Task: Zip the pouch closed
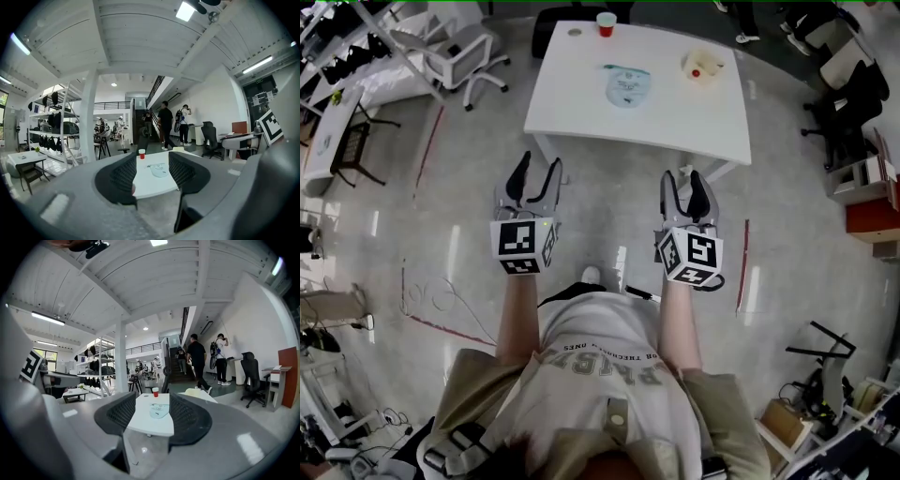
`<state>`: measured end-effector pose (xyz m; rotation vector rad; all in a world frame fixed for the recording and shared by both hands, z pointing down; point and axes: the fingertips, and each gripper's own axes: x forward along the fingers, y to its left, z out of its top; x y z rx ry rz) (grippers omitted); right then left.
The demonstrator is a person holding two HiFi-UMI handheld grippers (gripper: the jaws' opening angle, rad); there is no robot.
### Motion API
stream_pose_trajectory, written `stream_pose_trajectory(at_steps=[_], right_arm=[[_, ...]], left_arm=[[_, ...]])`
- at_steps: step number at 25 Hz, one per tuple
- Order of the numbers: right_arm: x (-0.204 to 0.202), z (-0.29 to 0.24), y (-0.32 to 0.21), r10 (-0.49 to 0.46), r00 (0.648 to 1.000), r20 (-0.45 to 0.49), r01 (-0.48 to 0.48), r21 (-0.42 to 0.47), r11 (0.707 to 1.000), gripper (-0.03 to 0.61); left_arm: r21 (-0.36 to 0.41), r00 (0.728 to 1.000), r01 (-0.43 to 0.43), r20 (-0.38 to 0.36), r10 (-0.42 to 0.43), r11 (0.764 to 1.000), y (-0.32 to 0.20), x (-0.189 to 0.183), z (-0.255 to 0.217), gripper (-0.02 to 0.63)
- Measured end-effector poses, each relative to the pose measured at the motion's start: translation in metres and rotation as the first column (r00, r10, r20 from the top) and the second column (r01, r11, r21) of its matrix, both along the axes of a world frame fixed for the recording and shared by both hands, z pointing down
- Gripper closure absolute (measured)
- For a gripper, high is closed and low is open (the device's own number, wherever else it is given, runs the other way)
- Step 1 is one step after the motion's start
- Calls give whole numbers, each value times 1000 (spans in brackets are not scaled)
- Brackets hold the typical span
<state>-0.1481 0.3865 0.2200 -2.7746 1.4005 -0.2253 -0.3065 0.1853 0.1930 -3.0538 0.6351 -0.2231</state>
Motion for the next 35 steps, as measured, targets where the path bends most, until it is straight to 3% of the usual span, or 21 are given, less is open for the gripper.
stream_pose_trajectory(at_steps=[11,18,27,35], right_arm=[[6,7,-25,44,999,-2,-44,-34,998,379],[15,24,-32,47,999,19,-45,-69,997,379],[68,41,-57,39,998,55,-34,-84,996,378],[136,46,-103,-14,998,64,19,-85,996,379]], left_arm=[[-38,997,-80,9,81,996,-22,21,15,391],[-85,996,-83,35,86,993,-33,37,36,391],[-105,997,-48,54,54,993,-58,77,52,391],[-99,998,7,62,-1,995,-99,137,55,391]])
